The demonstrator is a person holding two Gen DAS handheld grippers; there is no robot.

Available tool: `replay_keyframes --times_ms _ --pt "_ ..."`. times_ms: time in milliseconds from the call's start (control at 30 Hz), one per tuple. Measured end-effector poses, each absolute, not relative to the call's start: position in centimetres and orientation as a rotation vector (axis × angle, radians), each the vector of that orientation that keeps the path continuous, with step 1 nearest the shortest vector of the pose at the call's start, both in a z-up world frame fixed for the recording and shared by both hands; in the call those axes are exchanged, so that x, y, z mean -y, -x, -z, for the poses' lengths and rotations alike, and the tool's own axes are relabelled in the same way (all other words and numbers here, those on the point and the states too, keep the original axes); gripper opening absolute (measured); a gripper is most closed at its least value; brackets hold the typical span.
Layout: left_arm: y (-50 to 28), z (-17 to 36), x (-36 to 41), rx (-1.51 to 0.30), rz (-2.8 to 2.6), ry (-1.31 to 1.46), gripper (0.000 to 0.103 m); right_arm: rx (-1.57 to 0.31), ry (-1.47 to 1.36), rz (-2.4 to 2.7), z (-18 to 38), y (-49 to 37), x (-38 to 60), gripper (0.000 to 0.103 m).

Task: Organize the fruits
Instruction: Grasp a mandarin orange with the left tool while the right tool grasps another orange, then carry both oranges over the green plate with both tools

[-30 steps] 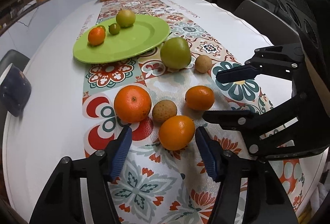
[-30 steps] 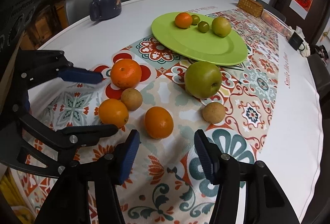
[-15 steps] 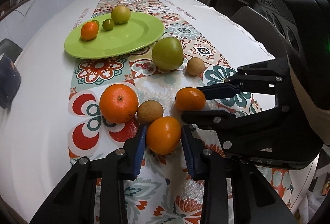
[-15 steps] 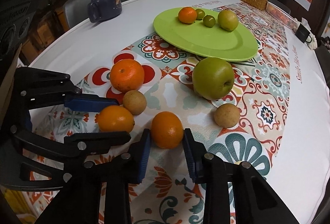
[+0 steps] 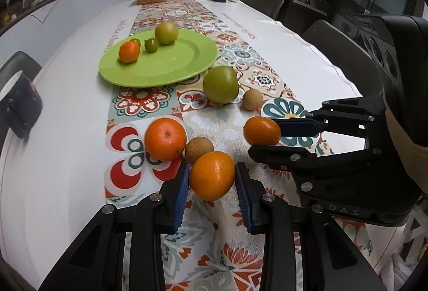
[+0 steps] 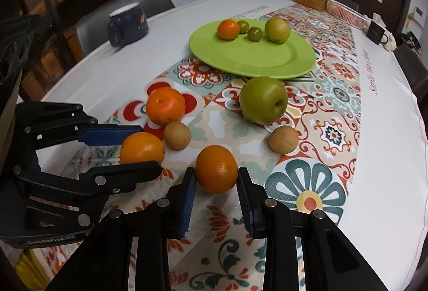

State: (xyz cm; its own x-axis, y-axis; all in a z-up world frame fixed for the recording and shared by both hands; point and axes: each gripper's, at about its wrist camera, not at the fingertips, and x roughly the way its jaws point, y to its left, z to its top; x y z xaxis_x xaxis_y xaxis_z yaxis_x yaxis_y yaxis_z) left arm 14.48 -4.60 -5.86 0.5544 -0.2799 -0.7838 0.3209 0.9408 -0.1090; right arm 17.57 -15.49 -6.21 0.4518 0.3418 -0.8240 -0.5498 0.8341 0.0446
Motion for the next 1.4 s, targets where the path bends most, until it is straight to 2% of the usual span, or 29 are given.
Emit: replay_keyframes --times_ms 367,733,967,1400 --pt "-14.1 1.5 3.1 -0.815 0.296 -0.039 0.034 -0.843 0.128 -0.515 1.4 -16.9 16.2 0.032" --pt "-17.0 -2.1 1.9 -0.727 0.247 -0.045 0.034 -0.727 0.095 -0.478 -3.2 -19.1 15.9 0.032" --pt "-20.7 -2.2 1.2 -0.746 0.211 -0.044 0.034 -0.704 0.105 -0.446 -4.5 -22.1 15.3 0.032" --pt "-26.3 -0.6 0.5 -0.805 0.193 -0.038 0.034 -0.785 0.116 -0.417 -2.9 -28.5 14.6 0.032"
